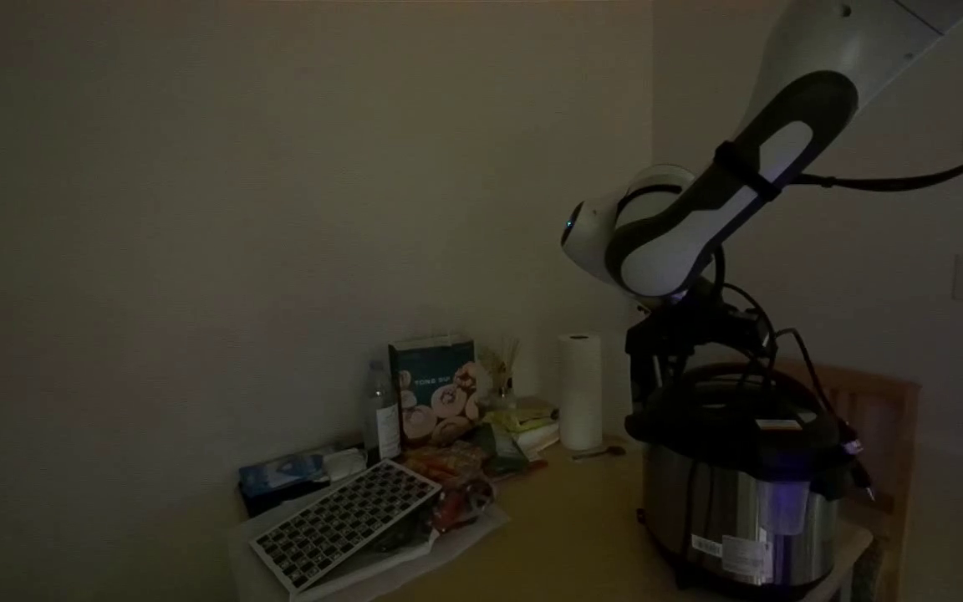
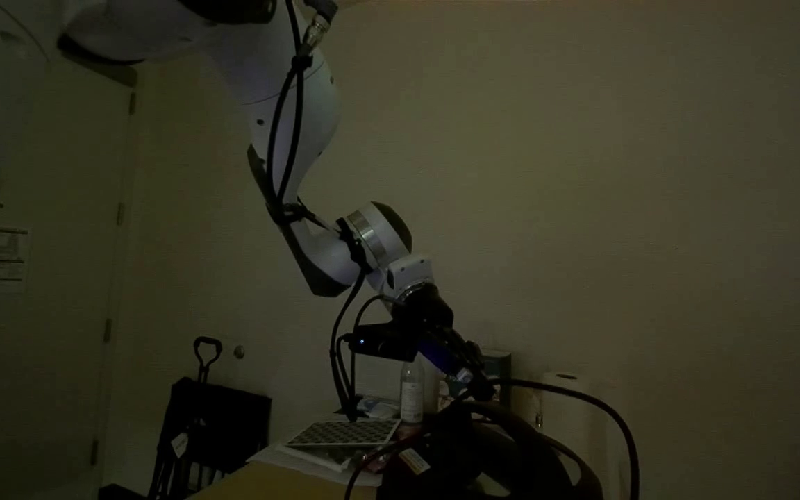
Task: Put the cable on the cooker then remove it.
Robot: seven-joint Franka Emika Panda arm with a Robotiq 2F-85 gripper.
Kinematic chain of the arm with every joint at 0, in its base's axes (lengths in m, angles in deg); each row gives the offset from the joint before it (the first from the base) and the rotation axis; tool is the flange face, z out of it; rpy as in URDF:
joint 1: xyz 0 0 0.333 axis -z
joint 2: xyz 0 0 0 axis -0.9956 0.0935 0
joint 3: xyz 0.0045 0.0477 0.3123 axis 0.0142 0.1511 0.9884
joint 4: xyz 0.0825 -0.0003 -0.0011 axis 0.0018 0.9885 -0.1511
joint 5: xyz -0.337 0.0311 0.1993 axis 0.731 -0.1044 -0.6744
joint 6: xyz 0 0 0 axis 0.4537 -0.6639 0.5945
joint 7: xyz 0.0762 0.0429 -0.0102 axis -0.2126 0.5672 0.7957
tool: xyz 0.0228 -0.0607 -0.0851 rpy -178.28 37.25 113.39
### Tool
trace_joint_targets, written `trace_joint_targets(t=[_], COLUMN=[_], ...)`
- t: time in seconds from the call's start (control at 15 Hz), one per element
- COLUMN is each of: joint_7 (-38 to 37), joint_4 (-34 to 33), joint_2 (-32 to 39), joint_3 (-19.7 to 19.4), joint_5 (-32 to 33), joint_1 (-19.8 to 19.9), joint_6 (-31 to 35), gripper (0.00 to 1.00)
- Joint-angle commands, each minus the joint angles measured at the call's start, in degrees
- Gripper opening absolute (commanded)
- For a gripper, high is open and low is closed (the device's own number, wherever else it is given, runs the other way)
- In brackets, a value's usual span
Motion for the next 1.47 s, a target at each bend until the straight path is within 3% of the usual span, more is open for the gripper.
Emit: trace_joint_targets(t=[0.0,0.33,0.4,0.47,0.67,1.0,1.07,1.4], joint_7=[1.97,1.94,0.17,0.16,0.16,0.16,0.16,0.17], joint_4=[4.28,8.05,5.01,5.22,5.12,5.10,5.10,6.69], joint_2=[-2.78,-6.16,-2.78,-3.13,-2.85,-2.77,-2.76,-2.49], joint_3=[0.72,1.50,1.39,1.44,1.42,1.42,1.42,3.20], joint_5=[1.25,0.25,0.27,0.27,0.27,0.27,0.27,-2.71], joint_1=[-0.21,-0.45,-0.67,-0.77,-0.80,-0.81,-0.81,-2.55], joint_6=[4.13,7.92,6.00,5.95,5.94,5.94,5.94,2.68], gripper=[0.41,0.73,0.80,0.61,0.80,0.80,0.95,1.00])
